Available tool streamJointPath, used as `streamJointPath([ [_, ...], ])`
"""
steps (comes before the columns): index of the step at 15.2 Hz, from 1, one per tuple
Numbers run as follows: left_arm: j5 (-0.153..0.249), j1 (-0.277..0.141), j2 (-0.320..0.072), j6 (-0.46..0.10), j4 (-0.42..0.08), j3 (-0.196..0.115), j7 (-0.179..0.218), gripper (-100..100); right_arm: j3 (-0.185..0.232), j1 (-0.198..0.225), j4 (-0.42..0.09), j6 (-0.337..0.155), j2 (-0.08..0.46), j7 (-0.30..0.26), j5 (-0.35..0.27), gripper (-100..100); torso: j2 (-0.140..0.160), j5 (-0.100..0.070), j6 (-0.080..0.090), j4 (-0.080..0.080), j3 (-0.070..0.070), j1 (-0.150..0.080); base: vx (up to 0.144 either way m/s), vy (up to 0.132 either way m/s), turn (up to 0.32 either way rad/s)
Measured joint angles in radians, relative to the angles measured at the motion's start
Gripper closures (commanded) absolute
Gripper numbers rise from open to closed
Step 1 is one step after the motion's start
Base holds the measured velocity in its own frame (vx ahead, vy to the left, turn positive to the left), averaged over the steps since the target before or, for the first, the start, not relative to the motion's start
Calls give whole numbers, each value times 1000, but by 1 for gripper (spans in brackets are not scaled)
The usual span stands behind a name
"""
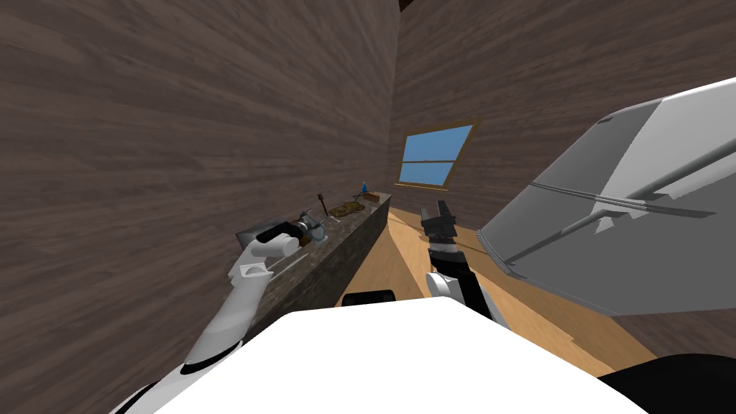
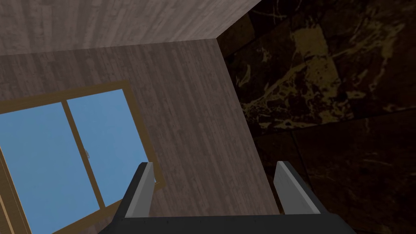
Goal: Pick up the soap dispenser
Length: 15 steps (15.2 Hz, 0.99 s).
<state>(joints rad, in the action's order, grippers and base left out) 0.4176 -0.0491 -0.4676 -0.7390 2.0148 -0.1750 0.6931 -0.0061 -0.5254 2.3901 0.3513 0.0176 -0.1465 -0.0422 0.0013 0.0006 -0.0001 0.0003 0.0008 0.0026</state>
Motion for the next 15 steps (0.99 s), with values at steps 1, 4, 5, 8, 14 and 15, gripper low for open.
streamJointPath([
  [1, 2, -4, -2, -15, -4, -1, 3, -100, 0, 0, 0, 0, 0, 0, 0, 0, 0, 0, 0, 0, 0, -1, -14, 20, -20],
  [4, 17, -32, -7, -72, -18, -8, 28, -100, 0, 0, 0, 0, 0, 0, 0, 0, 0, 0, 0, 0, 0, -1, -20, 24, -27],
  [5, 25, -44, -11, -91, -25, -12, 38, -100, 0, 0, 0, 0, 0, 0, 0, 0, 0, 0, 0, 0, 0, -1, -26, 31, -30],
  [8, 44, -74, -19, -150, -43, -20, 65, -100, 0, 0, 0, 0, 0, 0, 0, 0, 0, 0, 0, 0, 0, 0, -23, 33, -20],
  [14, 76, -130, -29, -275, -75, -35, 117, -100, 0, 0, 0, 0, 0, 0, 0, 0, 0, 0, 0, 0, 0, 0, -21, 30, -22],
  [15, 82, -139, -31, -295, -82, -37, 126, -100, 0, 0, 0, 0, 0, 0, 0, 0, 0, 0, 0, 0, 0, 0, -18, 27, -14],
])
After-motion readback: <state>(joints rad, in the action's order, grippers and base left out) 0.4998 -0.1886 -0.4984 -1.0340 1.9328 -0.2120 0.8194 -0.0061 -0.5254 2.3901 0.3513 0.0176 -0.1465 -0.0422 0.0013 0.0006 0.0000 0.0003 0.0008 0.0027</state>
